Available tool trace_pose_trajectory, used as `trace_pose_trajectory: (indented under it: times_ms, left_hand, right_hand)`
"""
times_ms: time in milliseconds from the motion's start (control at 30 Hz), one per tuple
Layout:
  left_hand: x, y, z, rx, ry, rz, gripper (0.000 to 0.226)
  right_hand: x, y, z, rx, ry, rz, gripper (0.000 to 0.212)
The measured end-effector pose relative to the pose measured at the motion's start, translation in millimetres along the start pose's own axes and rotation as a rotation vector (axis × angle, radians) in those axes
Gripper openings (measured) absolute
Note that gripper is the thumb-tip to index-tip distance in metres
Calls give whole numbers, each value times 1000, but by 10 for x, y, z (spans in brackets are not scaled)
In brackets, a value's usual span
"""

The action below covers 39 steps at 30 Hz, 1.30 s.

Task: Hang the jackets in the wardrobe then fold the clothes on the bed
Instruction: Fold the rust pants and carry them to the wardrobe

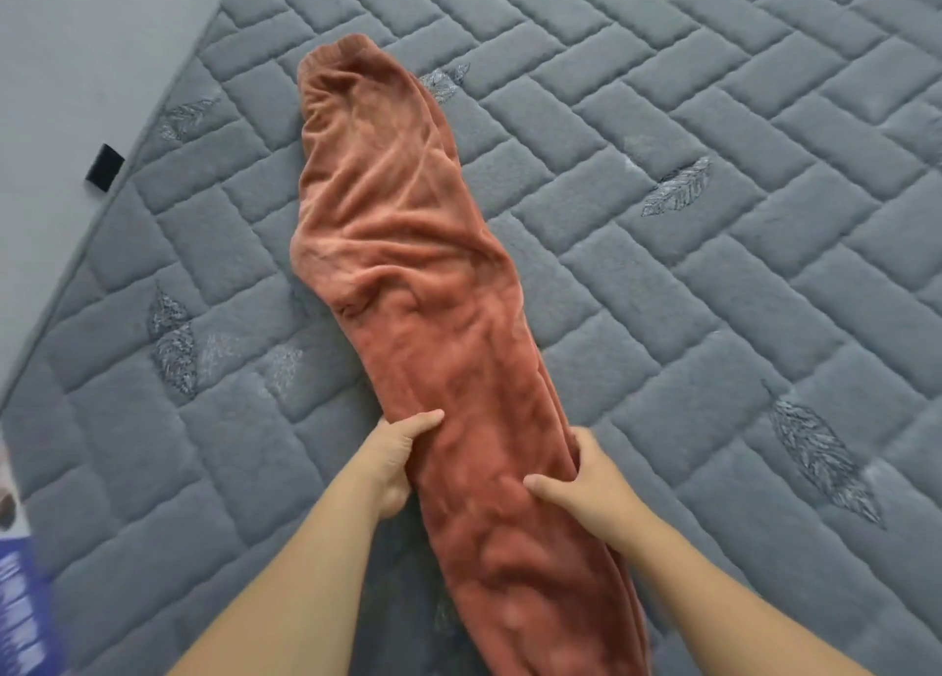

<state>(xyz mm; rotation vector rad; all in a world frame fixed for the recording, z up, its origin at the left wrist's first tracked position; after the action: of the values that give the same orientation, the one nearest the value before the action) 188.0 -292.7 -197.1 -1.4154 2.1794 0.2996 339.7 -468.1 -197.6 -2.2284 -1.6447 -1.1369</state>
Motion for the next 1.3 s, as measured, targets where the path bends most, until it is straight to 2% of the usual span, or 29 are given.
trace_pose_trajectory:
  times_ms: [100,200,267,333,400,433,467,533,567,633,733,800,867,900,967,1000,1033,1067,1100,1133,1167,1233,1300]
  left_hand:
    - [361,-143,-313,24,138,53,35]
    - [726,-265,-570,-63,104,195,44]
    - [797,-283,-705,-234,-93,371,50]
    - [745,-299,-881,-423,-346,589,49]
    - [726,-425,-1032,-459,-496,718,39]
    - [776,-502,-1040,-392,-476,648,32]
    - [863,-592,-1041,-297,-392,462,27]
    - [1053,-850,-1114,-69,-154,35,26]
    - [1140,-977,-1165,34,-41,-52,28]
    - [1284,-1098,-1251,154,104,-7,28]
    - [1506,-1047,-1343,150,198,211,19]
    - [1586,-992,-1414,119,196,359,22]
    - [1560,-976,-1443,89,48,473,31]
    - [1510,-948,-1449,48,-92,520,34]
    - [1299,-806,-1545,-159,-510,801,44]
    - [1175,-807,-1701,-259,-796,993,47]
    - [1149,-872,-1871,-277,-1079,1162,49]
    - [1245,-958,-1986,-209,-1273,1309,54]
    - [1423,-1044,-2032,-79,-1360,1451,63]
    - [1616,-1102,-2010,23,-1360,1603,75]
    - [1768,-1142,-1950,59,-1288,1751,88]
    - [1866,-1247,-1831,-37,-1077,1911,100]
    - [1826,-1419,-1759,-163,-953,1889,98]
  right_hand:
    - [-304,-154,-353,258,-154,-14,39]
    - [-613,-158,-686,400,-330,-144,25]
    - [-788,-10,-832,396,-430,-153,24]
    - [-856,208,-922,351,-464,-37,24]
    - [-865,463,-1001,299,-432,27,20]
    - [-866,578,-1036,280,-405,9,22]
    - [-884,672,-1066,256,-386,-29,25]
    - [-951,762,-1106,215,-384,-56,32]
    - [-985,765,-1126,205,-384,-44,35]
    - [-1032,724,-1148,163,-379,-23,43]
    - [-1047,723,-1133,32,-365,-49,51]
    - [-1060,701,-1157,20,-378,-33,51]
    - [-1065,628,-1198,94,-383,20,49]
    - [-1074,567,-1225,158,-397,85,45]
    - [-1079,502,-1276,249,-418,179,34]
    - [-1072,536,-1254,241,-402,159,31]
    - [-1072,590,-1222,209,-386,144,30]
    - [-1071,651,-1194,172,-378,135,29]
    - [-1064,707,-1170,149,-375,134,29]
    - [-1051,746,-1159,148,-367,132,29]
    - [-1041,777,-1144,157,-361,122,30]
    - [-1042,832,-1127,168,-354,104,31]
    - [-1055,888,-1117,154,-345,87,34]
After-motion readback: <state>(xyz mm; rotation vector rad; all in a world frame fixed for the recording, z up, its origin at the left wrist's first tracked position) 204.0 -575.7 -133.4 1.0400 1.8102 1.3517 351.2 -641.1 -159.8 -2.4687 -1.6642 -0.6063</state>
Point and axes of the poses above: each hand's wrist, its own z-axis towards the middle knuckle, its own y-axis out of the back of the hand, x = y × z, the point moved 7 cm from there along z, towards the middle knuckle, and after that the axes turned 4 degrees about -y, right-handed, at the moved point
